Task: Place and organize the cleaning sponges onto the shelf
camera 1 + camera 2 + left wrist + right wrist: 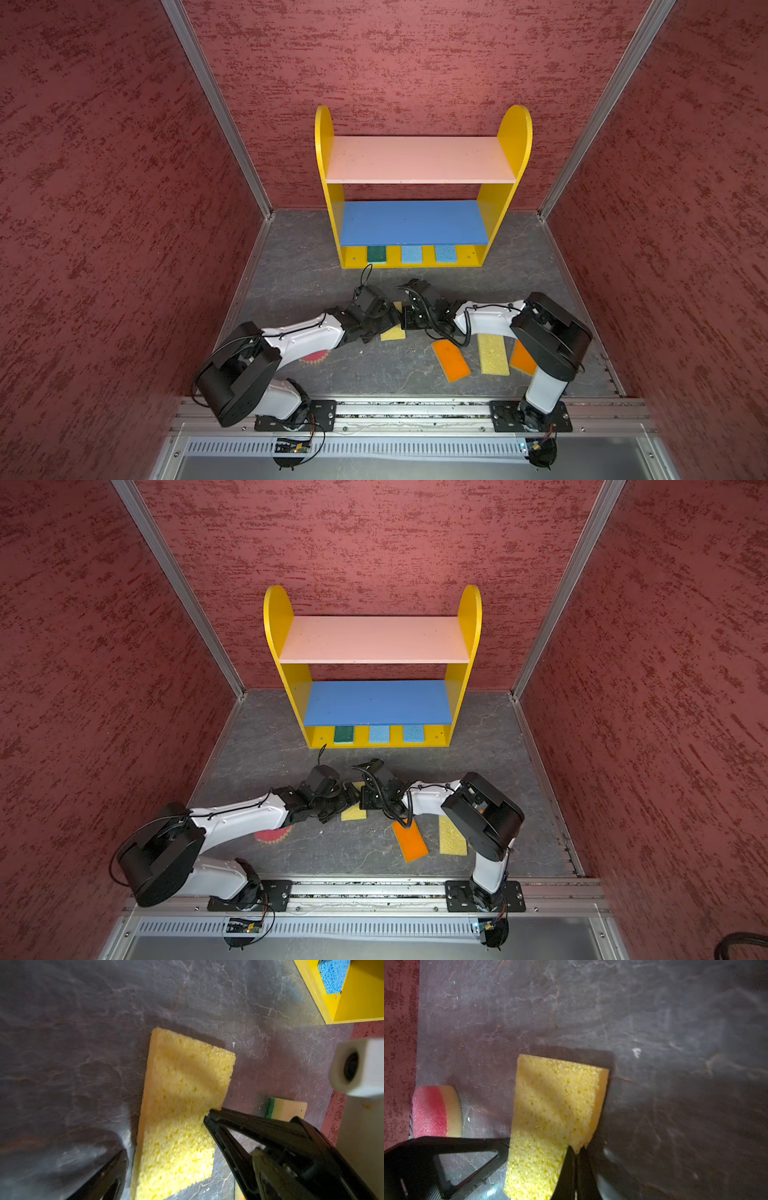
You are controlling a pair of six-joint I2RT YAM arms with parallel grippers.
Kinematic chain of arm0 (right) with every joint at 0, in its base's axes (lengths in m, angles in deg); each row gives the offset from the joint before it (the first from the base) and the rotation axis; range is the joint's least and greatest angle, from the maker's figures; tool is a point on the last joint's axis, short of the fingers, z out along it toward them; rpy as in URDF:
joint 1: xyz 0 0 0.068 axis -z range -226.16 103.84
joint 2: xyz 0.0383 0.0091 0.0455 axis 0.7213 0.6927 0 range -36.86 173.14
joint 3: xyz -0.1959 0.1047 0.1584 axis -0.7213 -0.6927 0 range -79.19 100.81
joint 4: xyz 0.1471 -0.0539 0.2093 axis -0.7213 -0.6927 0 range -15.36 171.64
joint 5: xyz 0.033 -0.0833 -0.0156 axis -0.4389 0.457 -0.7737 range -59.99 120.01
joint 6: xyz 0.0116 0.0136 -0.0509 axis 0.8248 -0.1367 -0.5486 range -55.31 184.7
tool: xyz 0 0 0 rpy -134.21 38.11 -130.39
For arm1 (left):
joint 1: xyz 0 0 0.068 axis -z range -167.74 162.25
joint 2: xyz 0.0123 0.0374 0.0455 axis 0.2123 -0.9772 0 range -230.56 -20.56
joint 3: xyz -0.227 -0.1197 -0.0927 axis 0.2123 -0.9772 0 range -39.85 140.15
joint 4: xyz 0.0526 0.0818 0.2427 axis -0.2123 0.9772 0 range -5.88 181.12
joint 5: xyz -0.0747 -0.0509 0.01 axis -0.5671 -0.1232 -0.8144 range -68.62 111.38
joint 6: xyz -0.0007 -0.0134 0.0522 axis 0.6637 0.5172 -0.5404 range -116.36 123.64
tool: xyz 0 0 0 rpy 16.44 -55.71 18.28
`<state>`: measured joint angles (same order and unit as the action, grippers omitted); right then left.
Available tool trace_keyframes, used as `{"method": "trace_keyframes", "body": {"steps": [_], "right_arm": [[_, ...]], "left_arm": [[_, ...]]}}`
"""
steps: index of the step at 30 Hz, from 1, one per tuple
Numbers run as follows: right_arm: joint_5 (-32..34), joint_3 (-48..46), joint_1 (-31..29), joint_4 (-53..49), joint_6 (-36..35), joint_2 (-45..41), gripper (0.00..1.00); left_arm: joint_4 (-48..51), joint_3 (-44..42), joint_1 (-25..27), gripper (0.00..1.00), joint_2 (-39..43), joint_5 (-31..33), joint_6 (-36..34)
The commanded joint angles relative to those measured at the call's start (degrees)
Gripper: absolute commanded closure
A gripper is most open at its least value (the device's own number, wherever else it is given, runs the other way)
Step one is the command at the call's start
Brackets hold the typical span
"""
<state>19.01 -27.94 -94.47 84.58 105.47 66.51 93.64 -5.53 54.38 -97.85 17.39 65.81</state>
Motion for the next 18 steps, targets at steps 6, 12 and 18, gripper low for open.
{"method": "trace_keyframes", "body": {"steps": [6,12,18], "right_arm": [[-0.9,9.0,-5.9,-2.4,-9.7,3.5,1.00],[0.8,12.8,-9.3,-2.8,-13.7,3.5,1.00],[2.8,13.4,-11.2,-2.5,-15.9,2.5,1.00]], "left_arm": [[9.8,-8.7,0.5,0.05,19.3,8.3,6.5],[17.4,-13.9,1.0,0.06,34.1,12.2,11.3],[23.9,-13.7,1.0,0.06,41.2,14.0,11.7]]}}
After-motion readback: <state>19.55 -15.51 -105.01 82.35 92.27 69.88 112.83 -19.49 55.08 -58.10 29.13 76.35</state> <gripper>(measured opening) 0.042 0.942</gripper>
